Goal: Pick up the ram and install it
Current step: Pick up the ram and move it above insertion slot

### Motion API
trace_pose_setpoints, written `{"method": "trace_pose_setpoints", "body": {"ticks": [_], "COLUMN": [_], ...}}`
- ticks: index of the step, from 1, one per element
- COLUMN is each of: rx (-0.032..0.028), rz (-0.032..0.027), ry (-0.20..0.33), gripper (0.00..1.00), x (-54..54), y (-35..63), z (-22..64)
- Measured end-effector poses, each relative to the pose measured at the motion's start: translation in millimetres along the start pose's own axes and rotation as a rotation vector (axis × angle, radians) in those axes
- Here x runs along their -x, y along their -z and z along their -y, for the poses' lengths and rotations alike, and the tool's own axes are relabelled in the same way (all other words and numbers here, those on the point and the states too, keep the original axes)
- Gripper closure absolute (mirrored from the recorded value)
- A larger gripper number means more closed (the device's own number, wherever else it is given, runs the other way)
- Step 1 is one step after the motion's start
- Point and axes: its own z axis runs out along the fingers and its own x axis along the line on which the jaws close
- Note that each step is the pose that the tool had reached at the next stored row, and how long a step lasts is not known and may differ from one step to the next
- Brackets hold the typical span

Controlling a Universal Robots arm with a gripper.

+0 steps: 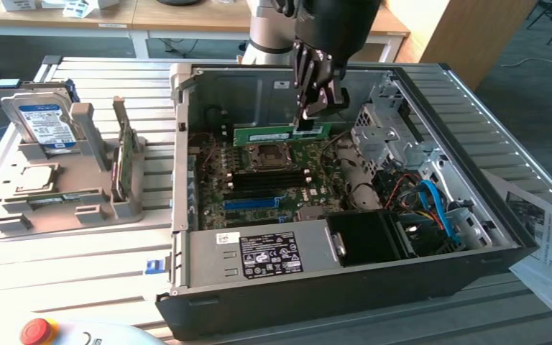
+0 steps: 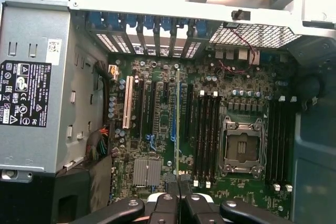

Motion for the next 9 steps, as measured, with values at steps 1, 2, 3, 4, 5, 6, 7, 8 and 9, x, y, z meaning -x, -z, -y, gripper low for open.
{"method": "trace_pose_setpoints", "body": {"ticks": [1,2,3,4,5,6,7,8,9], "rx": [0.0001,0.0,0.0001,-0.0001,-0.0001,0.0,0.0,0.0,0.0], "rz": [0.0,0.0001,0.0001,0.0002,0.0004,0.0002,0.0,0.0001,0.0001], "ry": [0.0,0.0,0.0,0.0,0.0,0.0,0.0,0.0,0.0], "gripper": [0.89,0.89,0.89,0.89,0.89,0.89,0.89,0.89,0.89], "x": [0.0,0.0,0.0,0.0,0.3,0.8,1.3,2.0,2.8], "y": [0.0,-0.1,-0.1,-0.2,-0.3,-0.3,-0.2,-0.2,-0.3], "z": [0.0,0.0,0.0,0.0,0.2,0.5,0.7,1.1,1.5]}}
